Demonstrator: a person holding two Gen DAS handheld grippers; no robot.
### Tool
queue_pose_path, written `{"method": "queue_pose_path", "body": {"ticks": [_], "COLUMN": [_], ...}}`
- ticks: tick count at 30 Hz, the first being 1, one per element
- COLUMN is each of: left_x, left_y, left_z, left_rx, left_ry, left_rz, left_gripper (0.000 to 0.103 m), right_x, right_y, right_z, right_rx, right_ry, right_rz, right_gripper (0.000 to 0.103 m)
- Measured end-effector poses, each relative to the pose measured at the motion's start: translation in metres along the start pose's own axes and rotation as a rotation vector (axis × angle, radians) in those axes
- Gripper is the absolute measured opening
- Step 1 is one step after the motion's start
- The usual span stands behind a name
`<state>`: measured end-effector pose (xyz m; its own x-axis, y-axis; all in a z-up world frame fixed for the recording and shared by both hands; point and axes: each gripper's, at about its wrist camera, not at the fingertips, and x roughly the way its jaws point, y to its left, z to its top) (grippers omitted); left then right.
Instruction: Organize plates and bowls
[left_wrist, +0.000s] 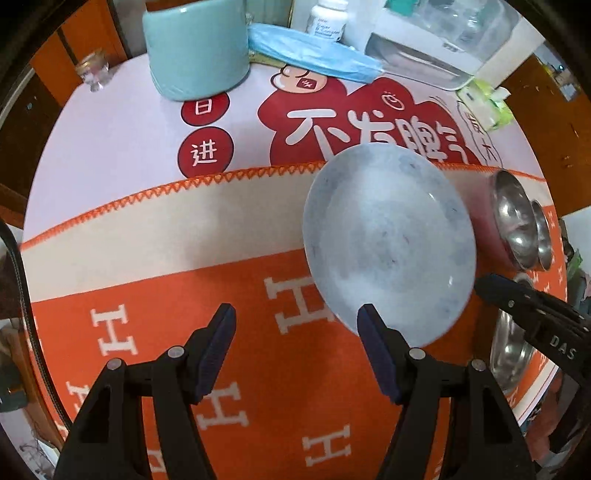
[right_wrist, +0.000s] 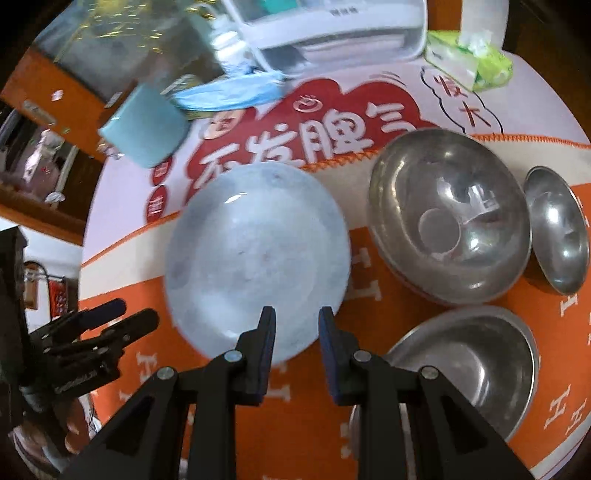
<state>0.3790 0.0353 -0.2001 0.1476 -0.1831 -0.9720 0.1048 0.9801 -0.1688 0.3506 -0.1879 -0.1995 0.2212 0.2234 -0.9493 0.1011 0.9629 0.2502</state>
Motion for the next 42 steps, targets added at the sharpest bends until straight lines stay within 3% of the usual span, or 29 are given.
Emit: {"method": "queue_pose_path", "body": {"ticks": [7,12,14,15,18,26,33,42], "left_x": [0.015,0.031,0.039,0.045,0.050,0.042,-0.005,-0.055], "left_y": [0.005,0.007,0.006,0.005,0.005,-0.008,-0.004,0.008], "left_z": [0.019,0.028,0.029,0.031,0.033,0.025,0.007,-0.039], "left_rx": [-0.025,-0.035,-0.031,-0.034,-0.069,-0.023,-0.006,0.008], "left_ry": [0.003,0.026,0.034,0.047,0.050,0.026,-0.021,-0.130], "left_rz": [0.022,-0.002,-0.004,-0.020,-0.106,-0.057,-0.013,0.026], "left_gripper": [0.067,0.063,0.040,0.036,0.010,0.009,0.009,0.010], "right_x": [0.021,0.036,0.039,0.040,0.041,0.036,0.016,-0.022], "right_y": [-0.018,-0.019,-0.017,-0.016,-0.015,-0.020,-0.009,0.022], "right_z": [0.008,0.015,0.015,0.016,0.014,0.009,-0.007,-0.034], "right_rx": [0.066,0.075,0.068,0.062,0.045,0.064,0.068,-0.025], "right_ry": [0.032,0.028,0.017,0.012,-0.007,-0.015,-0.022,-0.094], "right_rz": [0.003,-0.003,-0.015,-0.023,-0.065,-0.016,0.042,0.061], "right_gripper": [0.024,0.024,0.023,0.022,0.011,0.009,0.009,0.009]}}
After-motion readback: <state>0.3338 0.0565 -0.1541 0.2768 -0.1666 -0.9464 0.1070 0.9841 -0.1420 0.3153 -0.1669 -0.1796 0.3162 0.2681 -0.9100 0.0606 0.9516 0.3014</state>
